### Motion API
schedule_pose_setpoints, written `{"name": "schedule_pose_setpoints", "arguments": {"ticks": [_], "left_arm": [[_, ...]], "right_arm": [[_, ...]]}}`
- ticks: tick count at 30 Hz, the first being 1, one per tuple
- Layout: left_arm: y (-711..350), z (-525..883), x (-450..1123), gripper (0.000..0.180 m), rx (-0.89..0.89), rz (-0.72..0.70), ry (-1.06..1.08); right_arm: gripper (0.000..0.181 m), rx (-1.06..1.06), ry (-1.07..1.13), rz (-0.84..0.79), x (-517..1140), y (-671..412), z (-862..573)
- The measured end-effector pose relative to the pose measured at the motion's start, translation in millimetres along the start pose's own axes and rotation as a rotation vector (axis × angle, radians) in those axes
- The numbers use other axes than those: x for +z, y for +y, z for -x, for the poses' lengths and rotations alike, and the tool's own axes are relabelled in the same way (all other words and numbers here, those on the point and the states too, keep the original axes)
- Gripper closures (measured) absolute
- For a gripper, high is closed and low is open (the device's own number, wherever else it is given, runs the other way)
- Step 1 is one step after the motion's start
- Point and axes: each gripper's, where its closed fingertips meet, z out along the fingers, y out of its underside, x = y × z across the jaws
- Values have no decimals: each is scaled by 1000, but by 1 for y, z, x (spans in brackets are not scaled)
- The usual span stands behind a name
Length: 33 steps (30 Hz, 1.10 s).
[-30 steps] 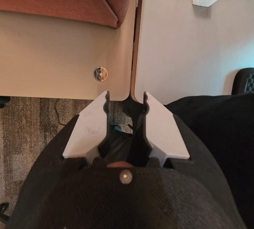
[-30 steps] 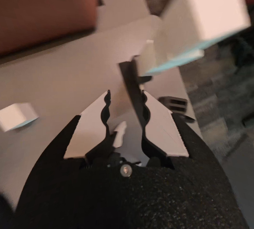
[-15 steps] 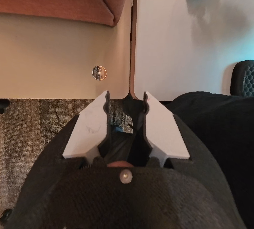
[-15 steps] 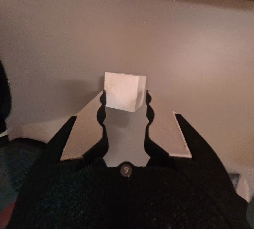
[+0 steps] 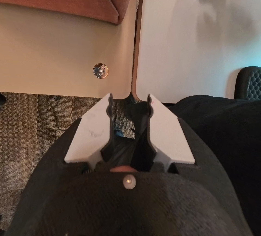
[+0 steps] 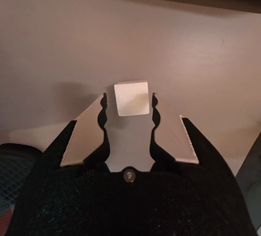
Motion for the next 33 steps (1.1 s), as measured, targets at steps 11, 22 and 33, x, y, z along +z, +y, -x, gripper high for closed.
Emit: {"name": "schedule_pose_setpoints", "arguments": {"ticks": [11, 22, 33], "left_arm": [[0, -2, -1, 133, 18, 7, -1], [-7, -8, 4, 133, 48, 24, 16], [-12, -5, 7, 133, 29, 36, 2]], "right_arm": [[129, -55, 67, 14, -4, 3, -5], [129, 164, 329, -123, -282, -45, -225], [129, 349, 176, 107, -277, -16, -312]]}}
